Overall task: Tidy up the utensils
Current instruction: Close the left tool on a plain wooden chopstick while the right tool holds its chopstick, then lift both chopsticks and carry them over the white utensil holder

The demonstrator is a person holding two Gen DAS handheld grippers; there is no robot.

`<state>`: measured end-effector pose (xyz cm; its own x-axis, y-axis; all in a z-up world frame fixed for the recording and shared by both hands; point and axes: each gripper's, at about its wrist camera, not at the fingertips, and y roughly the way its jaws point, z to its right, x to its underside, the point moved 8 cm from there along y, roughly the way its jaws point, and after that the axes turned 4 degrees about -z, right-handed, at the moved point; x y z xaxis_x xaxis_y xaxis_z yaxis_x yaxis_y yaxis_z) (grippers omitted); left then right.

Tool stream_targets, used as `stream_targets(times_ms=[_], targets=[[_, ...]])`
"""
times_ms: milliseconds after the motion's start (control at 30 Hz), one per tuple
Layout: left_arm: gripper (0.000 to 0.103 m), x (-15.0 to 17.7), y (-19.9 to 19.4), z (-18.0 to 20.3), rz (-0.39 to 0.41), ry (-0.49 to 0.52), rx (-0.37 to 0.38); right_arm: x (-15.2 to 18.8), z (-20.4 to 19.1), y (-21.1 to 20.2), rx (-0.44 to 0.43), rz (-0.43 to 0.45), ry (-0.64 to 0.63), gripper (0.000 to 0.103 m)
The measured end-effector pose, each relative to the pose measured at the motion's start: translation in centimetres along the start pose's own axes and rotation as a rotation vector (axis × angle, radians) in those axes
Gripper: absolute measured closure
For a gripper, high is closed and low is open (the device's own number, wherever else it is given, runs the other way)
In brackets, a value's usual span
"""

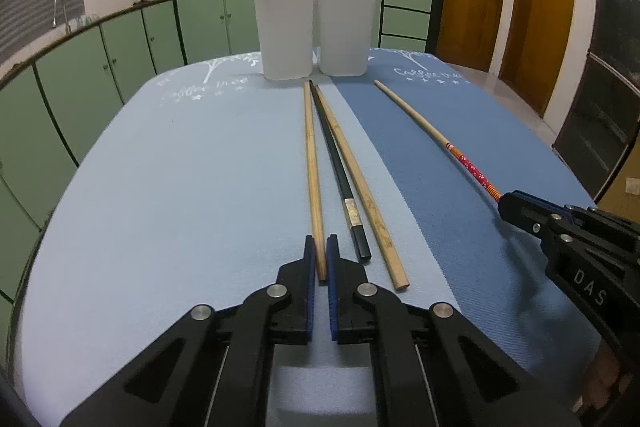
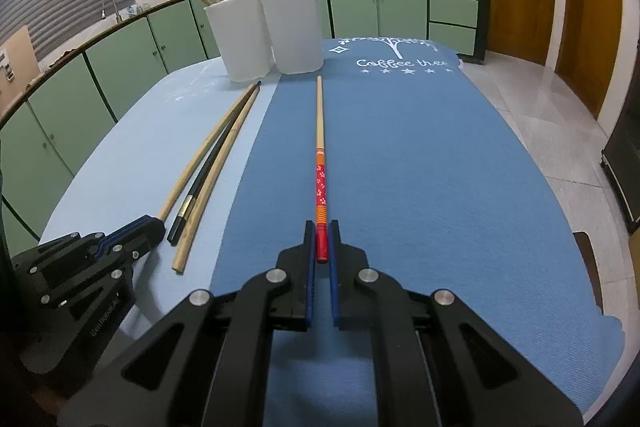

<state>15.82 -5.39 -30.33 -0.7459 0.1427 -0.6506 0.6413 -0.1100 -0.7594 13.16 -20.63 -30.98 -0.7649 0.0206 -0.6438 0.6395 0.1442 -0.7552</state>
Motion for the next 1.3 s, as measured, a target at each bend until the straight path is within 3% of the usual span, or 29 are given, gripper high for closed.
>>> stream_targets(times_ms=[233,533,867,1100,1300], targets=[[0.098,-0.7,-1.3,-0.7,0.023,-0.038,0.018,-0.2,0.2,-0.4,0.003,0.009,-0.012,0.098],[0.098,-4.0,-6.4,-2.0,0.136,-0.039,0.017,-2.5,0.5,-2.7,0.005,0.073,-0.029,0.098],[0.098,-9.3,-11.3,-3.1,0.271,-0.048,0.028,-7.8,0.6,-7.6,0.0,0.171,-0.067,0.098],[0.098,-12.8,-12.9,-3.5,0.32,-0.038,0.042,-12.5,-0.2,-10.8,-0.079,0.219,-0.075,0.098],[0.098,-15.2,-13.3,-3.3,0.335,-0.005,0.052,-16.4,-1.0,-12.1,-0.149,0.209,-0.087,0.098]])
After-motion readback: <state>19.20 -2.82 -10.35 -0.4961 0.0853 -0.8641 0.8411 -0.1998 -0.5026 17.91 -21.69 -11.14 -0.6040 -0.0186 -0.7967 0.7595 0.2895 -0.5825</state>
